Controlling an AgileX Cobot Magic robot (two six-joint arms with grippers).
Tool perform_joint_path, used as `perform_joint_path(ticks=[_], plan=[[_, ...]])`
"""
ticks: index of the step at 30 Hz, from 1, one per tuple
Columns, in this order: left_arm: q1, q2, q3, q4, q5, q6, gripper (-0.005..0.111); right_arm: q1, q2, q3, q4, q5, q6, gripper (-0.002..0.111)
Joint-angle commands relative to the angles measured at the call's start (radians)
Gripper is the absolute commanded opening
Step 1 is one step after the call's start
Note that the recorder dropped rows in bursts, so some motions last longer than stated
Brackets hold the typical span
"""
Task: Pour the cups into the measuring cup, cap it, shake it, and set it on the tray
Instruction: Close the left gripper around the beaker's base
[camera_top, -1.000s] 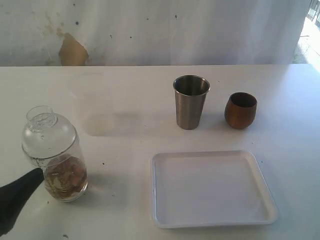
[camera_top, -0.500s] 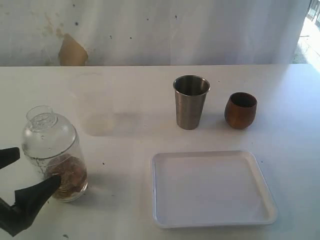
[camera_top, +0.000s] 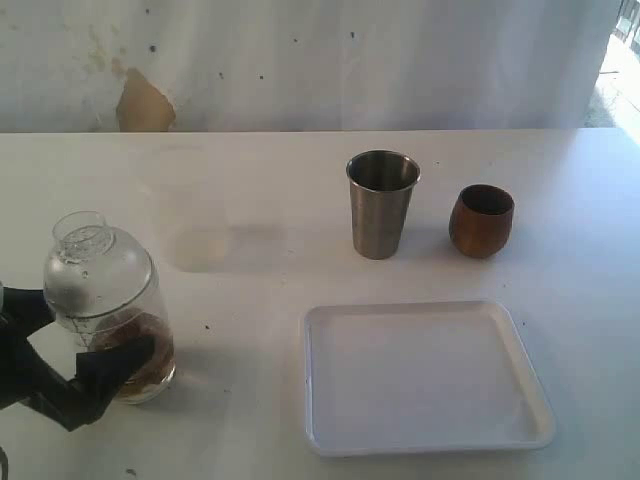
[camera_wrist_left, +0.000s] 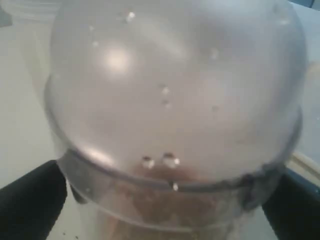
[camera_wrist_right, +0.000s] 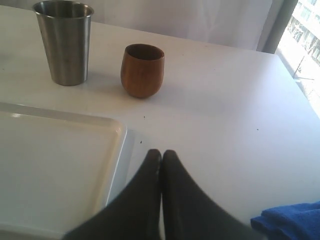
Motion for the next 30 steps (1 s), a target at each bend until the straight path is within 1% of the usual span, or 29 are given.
perform_joint_path(ticks=[1, 4, 12, 30], plan=[[-0.001, 0.076, -0.042, 0.017, -0.057, 0.019, 0.105, -0.006, -0.005, 0.006, -0.002, -0.001, 0.004, 0.000], [-0.001, 0.132, -0.068, 0.028, -0.089, 0.042, 0.105, -0.006, -0.005, 0.006, -0.002, -0.001, 0.004, 0.000], [-0.001, 0.193, -0.101, 0.047, -0.102, 0.050, 0.105, -0.006, -0.005, 0.006, -0.002, -0.001, 0.004, 0.000], [-0.001, 0.198, -0.101, 0.051, -0.102, 0.070, 0.105, -0.006, -0.005, 0.006, -0.002, -0.001, 0.004, 0.000]])
